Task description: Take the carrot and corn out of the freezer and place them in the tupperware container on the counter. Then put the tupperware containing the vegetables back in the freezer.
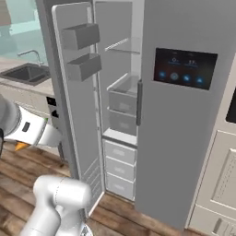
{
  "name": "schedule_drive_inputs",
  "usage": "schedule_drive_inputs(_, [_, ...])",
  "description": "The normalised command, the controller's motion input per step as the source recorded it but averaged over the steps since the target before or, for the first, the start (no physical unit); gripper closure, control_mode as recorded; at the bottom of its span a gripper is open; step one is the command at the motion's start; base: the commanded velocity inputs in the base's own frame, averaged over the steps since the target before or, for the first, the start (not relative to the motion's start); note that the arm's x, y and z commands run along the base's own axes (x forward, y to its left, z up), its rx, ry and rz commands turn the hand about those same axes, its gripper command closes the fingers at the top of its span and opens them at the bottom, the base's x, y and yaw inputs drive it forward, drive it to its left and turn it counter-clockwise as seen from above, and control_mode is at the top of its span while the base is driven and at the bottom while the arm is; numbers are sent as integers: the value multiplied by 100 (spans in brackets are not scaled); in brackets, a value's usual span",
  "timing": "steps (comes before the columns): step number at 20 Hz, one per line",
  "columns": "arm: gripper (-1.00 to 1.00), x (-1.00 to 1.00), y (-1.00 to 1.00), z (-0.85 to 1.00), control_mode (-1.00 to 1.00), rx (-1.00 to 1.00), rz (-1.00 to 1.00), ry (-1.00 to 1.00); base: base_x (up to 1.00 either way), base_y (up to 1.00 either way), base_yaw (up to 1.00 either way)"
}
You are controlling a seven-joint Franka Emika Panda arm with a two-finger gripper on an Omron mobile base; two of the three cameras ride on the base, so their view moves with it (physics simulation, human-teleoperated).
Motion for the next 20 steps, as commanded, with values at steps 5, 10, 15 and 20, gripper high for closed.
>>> schedule_drive_inputs(5, [100,0,0,0,100,0,0,0,-31,60,29])
schedule_drive_inputs(10, [100,0,0,0,100,0,0,0,0,60,38])
schedule_drive_inputs(15, [100,0,0,0,100,0,0,0,36,85,19])
schedule_drive_inputs(20, [100,0,0,0,100,0,0,0,49,100,2])
